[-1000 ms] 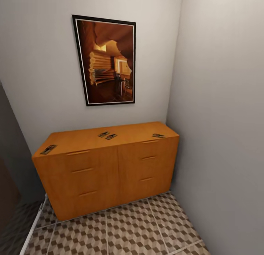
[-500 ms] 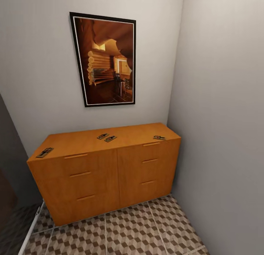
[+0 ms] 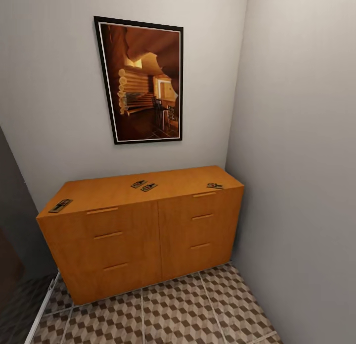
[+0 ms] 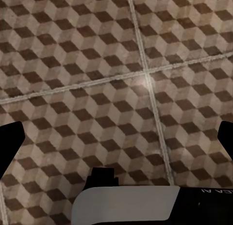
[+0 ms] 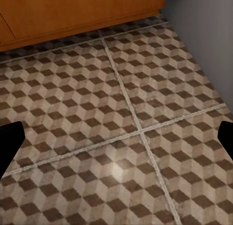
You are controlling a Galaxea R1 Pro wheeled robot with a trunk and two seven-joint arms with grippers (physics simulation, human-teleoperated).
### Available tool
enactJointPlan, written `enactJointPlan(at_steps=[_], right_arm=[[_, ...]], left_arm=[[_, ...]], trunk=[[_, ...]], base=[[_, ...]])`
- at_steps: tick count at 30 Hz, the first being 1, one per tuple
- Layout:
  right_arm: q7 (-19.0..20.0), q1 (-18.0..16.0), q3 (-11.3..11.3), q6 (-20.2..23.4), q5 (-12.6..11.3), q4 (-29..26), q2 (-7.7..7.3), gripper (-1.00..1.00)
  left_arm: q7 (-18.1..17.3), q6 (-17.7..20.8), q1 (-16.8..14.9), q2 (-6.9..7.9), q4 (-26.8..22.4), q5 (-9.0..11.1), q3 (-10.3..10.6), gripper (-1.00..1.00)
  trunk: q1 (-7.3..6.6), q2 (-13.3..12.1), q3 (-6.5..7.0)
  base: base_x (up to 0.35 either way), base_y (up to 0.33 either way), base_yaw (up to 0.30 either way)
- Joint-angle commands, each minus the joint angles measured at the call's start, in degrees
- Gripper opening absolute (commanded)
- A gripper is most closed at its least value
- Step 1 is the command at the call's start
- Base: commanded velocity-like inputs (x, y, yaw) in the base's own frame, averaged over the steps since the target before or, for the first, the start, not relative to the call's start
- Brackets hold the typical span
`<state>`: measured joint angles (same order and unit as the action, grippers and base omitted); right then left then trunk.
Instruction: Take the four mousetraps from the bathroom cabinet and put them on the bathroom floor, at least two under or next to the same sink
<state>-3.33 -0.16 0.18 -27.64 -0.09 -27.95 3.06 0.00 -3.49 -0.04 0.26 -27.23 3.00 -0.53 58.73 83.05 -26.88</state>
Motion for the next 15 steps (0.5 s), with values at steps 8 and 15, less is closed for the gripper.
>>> enactJointPlan(at_steps=[8,15], right_arm=[[-0.53,-0.02,0.03,-0.04,0.01,0.00,0.22,1.00],[-0.93,-0.02,-0.23,0.60,0.10,-0.99,0.13,1.00]], left_arm=[[0.00,-0.12,0.01,0.00,0.00,0.34,0.06,1.00],[0.00,-0.12,-0.03,-0.11,0.89,0.29,0.09,1.00]], trunk=[[0.00,0.03,-0.05],[0.00,0.03,-0.05]], base=[[0.000,0.000,0.000],[0.000,0.000,0.000]])
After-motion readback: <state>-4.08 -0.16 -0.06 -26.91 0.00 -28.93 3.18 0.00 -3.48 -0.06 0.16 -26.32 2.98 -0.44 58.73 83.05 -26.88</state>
